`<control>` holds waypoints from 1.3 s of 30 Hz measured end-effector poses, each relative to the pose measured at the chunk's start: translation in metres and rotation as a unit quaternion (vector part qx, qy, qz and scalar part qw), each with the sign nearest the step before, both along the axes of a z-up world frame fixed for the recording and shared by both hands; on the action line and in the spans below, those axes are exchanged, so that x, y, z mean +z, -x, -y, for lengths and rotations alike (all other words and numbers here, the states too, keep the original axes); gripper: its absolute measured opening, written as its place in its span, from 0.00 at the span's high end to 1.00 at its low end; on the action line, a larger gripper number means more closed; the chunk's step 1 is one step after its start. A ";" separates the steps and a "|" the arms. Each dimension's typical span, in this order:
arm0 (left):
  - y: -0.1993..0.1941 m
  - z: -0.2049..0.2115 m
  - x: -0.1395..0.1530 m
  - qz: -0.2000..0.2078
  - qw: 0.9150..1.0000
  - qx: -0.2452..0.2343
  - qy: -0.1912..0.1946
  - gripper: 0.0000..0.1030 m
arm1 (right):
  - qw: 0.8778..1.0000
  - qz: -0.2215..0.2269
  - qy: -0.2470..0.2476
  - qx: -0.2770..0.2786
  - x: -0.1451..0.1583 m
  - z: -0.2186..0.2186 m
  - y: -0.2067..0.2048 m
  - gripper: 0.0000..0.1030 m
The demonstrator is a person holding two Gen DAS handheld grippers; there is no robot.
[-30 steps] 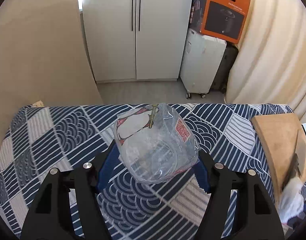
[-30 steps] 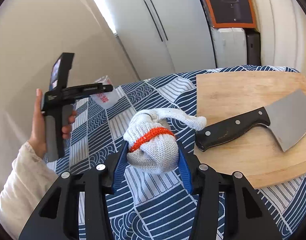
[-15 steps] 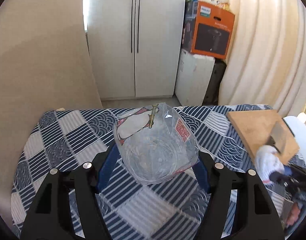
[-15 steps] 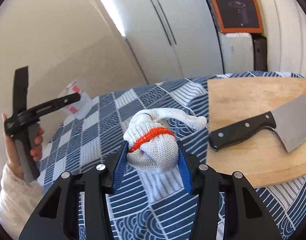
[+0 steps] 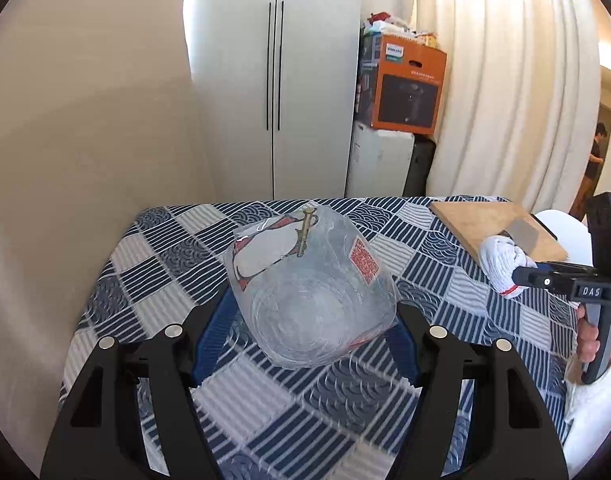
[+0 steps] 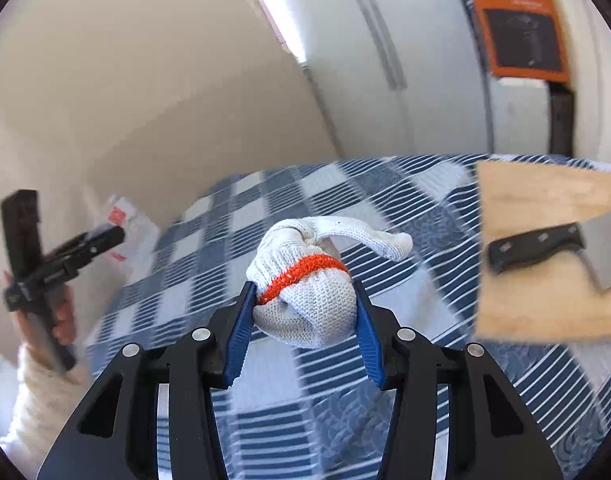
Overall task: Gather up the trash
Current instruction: 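Carry cup and glove under the table edge and release both into the bin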
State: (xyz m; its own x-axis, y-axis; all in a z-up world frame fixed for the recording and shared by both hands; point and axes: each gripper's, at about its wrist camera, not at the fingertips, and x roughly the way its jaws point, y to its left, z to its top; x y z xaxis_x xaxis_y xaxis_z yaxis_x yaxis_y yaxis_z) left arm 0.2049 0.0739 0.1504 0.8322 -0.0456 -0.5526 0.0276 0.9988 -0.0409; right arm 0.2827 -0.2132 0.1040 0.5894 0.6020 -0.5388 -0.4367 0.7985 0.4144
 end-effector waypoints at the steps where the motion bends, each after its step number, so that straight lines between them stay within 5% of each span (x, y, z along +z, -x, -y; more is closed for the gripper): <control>1: 0.012 -0.002 0.001 0.004 1.000 -0.007 0.002 0.33 | 1.000 0.001 -0.007 0.010 0.002 -0.002 0.008 0.57; 7: 0.065 -0.002 0.001 0.001 0.997 -0.060 0.041 0.33 | 0.999 0.024 -0.001 0.049 0.017 -0.016 0.062 0.57; 15: 0.137 0.020 -0.022 -0.006 0.993 -0.116 0.021 0.33 | 0.994 0.060 0.027 0.083 0.016 -0.025 0.148 0.57; 20: 0.180 0.037 -0.041 -0.004 0.990 -0.143 -0.006 0.33 | 0.991 0.059 0.041 0.112 -0.003 -0.031 0.195 0.57; 27: 0.220 0.052 -0.076 -0.028 0.983 -0.179 0.015 0.32 | 0.987 0.047 0.056 0.146 -0.035 -0.041 0.248 0.57; 39: 0.233 0.084 -0.122 -0.098 0.968 -0.231 0.003 0.33 | 0.978 -0.023 0.078 0.195 -0.103 -0.064 0.277 0.57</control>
State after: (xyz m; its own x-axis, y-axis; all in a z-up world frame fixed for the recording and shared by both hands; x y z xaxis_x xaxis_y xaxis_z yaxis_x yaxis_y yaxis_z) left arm -0.0285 -0.0099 0.0284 0.6019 -0.3916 -0.6959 0.4631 0.8812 -0.0954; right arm 0.0052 -0.1495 0.0010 0.3052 0.6845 -0.6621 -0.7039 0.6304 0.3273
